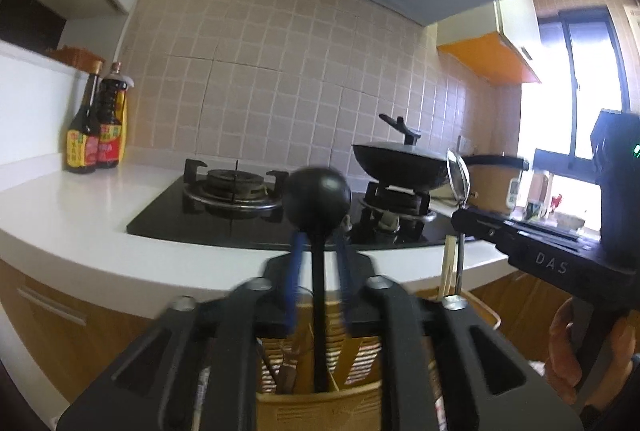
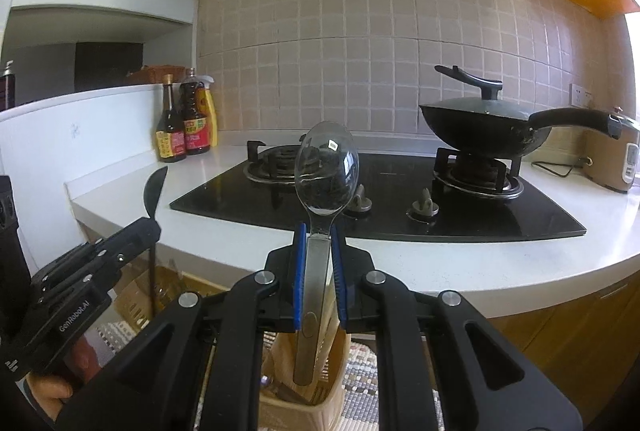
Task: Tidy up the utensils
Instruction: 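Carry both spoons into the yellow basket and open both tools, then return to the table and grasp a spoon with each tool, then lift both clear spoons into the tan basket and open both tools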
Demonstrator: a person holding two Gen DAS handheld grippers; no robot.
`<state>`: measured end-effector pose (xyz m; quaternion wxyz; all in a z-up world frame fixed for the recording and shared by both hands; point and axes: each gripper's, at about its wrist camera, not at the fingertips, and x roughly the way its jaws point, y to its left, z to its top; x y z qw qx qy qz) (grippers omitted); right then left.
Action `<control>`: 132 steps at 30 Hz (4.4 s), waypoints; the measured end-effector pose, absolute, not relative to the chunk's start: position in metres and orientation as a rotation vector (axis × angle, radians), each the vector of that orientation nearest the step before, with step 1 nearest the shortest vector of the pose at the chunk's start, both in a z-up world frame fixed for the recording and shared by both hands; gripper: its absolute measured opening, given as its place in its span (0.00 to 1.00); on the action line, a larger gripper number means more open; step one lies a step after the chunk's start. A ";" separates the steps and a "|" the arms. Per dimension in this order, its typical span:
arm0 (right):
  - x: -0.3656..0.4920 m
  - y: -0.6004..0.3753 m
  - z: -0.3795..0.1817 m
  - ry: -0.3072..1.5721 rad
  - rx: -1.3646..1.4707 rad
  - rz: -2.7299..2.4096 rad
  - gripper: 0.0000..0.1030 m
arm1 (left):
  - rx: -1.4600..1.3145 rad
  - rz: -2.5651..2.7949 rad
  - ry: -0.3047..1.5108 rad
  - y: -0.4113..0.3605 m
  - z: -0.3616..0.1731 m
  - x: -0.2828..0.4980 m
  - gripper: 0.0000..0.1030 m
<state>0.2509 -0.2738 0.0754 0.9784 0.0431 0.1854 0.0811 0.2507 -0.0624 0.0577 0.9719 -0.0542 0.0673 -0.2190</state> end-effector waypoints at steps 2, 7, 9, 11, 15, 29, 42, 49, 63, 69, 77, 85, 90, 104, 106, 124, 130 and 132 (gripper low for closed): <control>0.247 -0.274 0.075 0.383 0.096 0.182 0.18 | -0.087 -0.450 0.144 -0.064 0.057 0.247 0.29; 0.228 -0.280 0.077 0.392 0.125 0.187 0.34 | -0.114 -0.463 0.168 -0.052 0.061 0.234 0.41; 0.215 -0.281 0.080 0.398 0.133 0.191 0.34 | -0.127 -0.475 0.176 -0.047 0.064 0.224 0.41; 0.202 -0.280 0.080 0.402 0.128 0.189 0.34 | -0.125 -0.483 0.175 -0.044 0.068 0.214 0.42; 0.182 -0.275 0.080 0.440 0.114 0.198 0.34 | -0.113 -0.506 0.185 -0.043 0.078 0.192 0.42; 0.129 -0.250 -0.015 1.004 0.169 0.381 0.33 | -0.105 -0.566 0.562 -0.035 0.022 0.138 0.40; 0.136 -0.246 -0.055 1.159 0.251 0.474 0.22 | 0.127 -0.677 0.897 -0.088 -0.052 0.114 0.36; 0.138 -0.243 -0.060 1.184 0.259 0.472 0.22 | 0.203 -0.637 0.957 -0.108 -0.067 0.113 0.34; 0.145 -0.239 -0.061 1.207 0.314 0.448 0.23 | 0.124 -0.503 0.934 -0.080 -0.055 0.103 0.01; 0.155 -0.214 -0.063 1.242 0.240 0.388 0.23 | 0.023 -0.494 0.986 -0.047 -0.055 0.104 0.02; 0.169 -0.185 -0.062 1.238 0.168 0.391 0.22 | 0.054 -0.496 0.967 -0.039 -0.043 0.107 0.25; 0.173 -0.173 -0.063 1.225 0.055 0.354 0.06 | 0.134 -0.473 1.009 -0.070 -0.048 0.147 0.26; 0.170 -0.193 -0.059 1.195 0.138 0.368 0.01 | 0.151 -0.466 1.002 -0.079 -0.049 0.154 0.21; 0.163 -0.242 -0.060 1.212 0.144 0.333 0.03 | 0.164 -0.444 0.974 -0.084 -0.052 0.159 0.10; 0.162 -0.246 -0.058 1.206 0.149 0.326 0.08 | 0.171 -0.447 0.972 -0.085 -0.053 0.159 0.10; 0.165 -0.223 -0.063 1.242 -0.013 0.254 0.19 | 0.150 -0.458 0.974 -0.077 -0.052 0.159 0.10; 0.160 -0.216 -0.053 1.199 -0.053 0.287 0.09 | 0.198 -0.408 0.918 -0.087 -0.049 0.149 0.09; 0.156 -0.223 -0.044 1.171 -0.009 0.329 0.09 | 0.162 -0.414 0.886 -0.083 -0.041 0.147 0.09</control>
